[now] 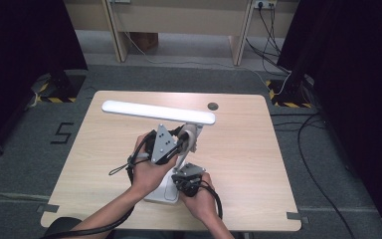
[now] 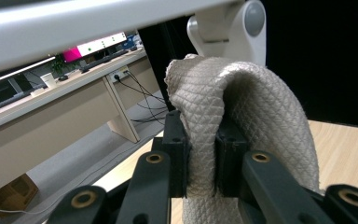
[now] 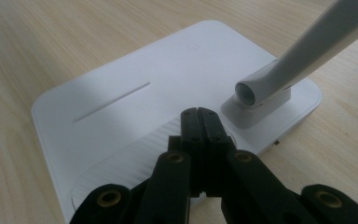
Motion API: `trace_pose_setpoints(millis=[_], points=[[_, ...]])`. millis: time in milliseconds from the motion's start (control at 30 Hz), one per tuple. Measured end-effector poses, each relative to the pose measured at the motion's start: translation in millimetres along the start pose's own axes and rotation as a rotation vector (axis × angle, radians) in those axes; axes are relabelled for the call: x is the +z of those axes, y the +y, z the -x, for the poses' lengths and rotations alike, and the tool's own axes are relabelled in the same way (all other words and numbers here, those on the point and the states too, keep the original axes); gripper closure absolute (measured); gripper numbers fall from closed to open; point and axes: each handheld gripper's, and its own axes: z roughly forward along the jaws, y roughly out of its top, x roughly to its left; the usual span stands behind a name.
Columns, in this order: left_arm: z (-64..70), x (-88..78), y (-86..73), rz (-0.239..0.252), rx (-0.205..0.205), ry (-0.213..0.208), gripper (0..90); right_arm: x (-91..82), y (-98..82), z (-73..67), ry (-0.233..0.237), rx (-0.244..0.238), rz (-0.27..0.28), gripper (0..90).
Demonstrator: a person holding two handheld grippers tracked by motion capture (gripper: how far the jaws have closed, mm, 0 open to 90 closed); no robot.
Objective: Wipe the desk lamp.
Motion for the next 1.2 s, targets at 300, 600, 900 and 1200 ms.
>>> trace_pose_setpoints(millis=[300, 600, 900, 1200], points=[[-1.9, -2.2, -3.0, -0.005, 0.004, 0.015, 77.2, 0.4, -0.1, -0.1, 0.000, 0.000, 0.000, 90.0], [-0.2, -2.6, -12.8, -0.018, -0.007, 0.021, 77.3, 0.5, -0.2, 0.1, -0.001, -0.004, 0.002, 90.0], [2.3, -3.1, -19.6, -0.022, -0.014, 0.031, 77.2, 0.5, -0.4, -0.1, -0.002, -0.001, 0.004, 90.0], [3.4, -3.1, -28.3, -0.038, -0.016, 0.034, 77.2, 0.6, -0.2, 0.0, -0.002, -0.004, 0.005, 90.0]])
